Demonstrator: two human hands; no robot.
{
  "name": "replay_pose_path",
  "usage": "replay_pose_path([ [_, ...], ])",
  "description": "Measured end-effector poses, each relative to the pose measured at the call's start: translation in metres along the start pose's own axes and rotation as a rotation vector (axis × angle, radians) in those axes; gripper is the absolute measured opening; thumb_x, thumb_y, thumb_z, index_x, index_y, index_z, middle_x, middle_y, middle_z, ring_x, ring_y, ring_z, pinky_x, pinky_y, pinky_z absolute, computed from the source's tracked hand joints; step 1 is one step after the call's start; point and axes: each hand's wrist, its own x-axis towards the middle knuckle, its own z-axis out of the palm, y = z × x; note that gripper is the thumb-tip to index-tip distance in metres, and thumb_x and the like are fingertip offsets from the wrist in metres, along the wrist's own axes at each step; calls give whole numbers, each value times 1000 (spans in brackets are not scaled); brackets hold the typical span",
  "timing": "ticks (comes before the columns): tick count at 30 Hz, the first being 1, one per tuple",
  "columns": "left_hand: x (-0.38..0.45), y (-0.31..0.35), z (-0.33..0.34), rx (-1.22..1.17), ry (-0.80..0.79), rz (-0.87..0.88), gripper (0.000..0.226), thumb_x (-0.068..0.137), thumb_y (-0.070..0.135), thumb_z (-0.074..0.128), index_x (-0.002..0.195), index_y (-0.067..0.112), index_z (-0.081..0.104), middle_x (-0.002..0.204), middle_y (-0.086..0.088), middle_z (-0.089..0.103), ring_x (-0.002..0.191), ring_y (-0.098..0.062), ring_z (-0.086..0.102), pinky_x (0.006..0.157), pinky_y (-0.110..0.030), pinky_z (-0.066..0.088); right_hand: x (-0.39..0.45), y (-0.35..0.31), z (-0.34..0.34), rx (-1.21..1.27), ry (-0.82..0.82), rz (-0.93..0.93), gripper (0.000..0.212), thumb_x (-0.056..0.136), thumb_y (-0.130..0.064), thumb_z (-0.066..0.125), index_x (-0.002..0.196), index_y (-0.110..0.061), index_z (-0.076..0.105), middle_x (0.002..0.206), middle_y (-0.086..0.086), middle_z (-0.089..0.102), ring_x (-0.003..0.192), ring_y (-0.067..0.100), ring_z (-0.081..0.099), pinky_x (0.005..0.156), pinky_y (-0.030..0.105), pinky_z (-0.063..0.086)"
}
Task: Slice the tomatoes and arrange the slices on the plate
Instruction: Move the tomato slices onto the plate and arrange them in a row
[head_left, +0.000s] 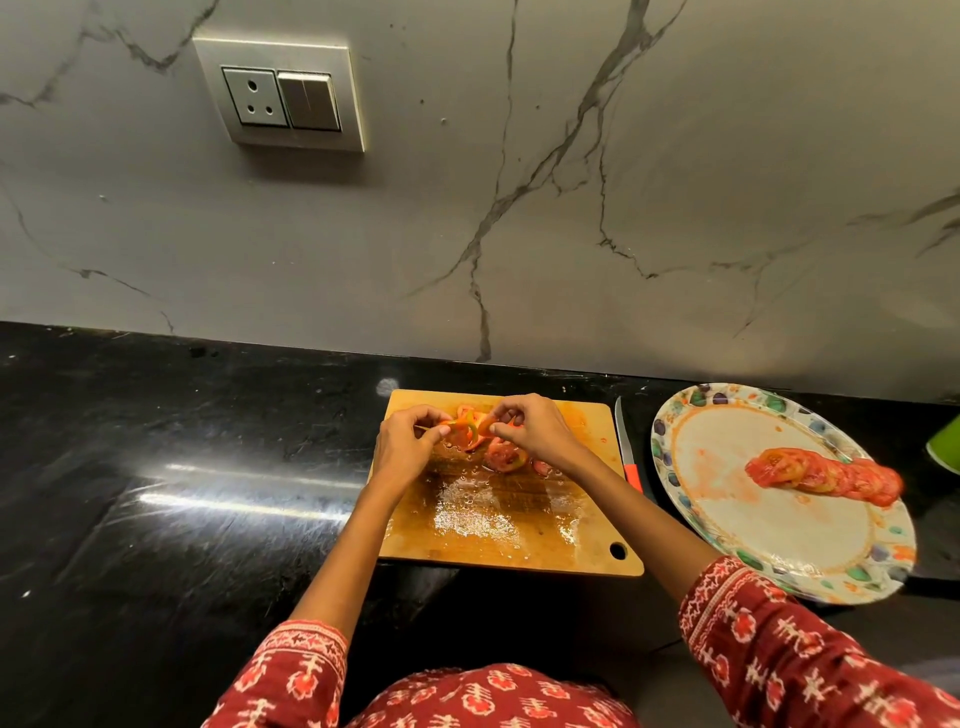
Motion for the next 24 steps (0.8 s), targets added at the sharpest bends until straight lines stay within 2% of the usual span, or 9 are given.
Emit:
replay_pose_path([
  [3,1,0,1,-3,-2,0,7,84,14,66,90,15,70,87,6,61,84,-7,55,65,-11,41,1,2,0,12,12,6,16,84,-20,68,99,-13,70,89,-2,63,78,5,53,74,32,52],
  [11,4,-1,2,-7,-13,11,8,84,13,65,91,14,69,87,6,62,83,-5,55,66,-12,43,3,3,-1,13,-5,20,15,88,-17,63,101,-11,69,101,6,66,92,15,60,81,34,54],
  [19,7,-1,5,-7,-33,14,10,85,12,64,94,12,69,92,3,63,88,-9,57,69,-14,45,4,2,-5,16,-3,17,17,89,-16,61,103,-8,68,102,8,66,88,9,55,73,22,47],
  [24,9,-1,8,-3,-44,10,13,85,12,64,97,11,69,100,-5,67,92,-12,58,77,-23,49,5,5,-6,20,0,20,18,90,-16,61,103,-8,69,101,7,66,86,7,53,64,11,41],
])
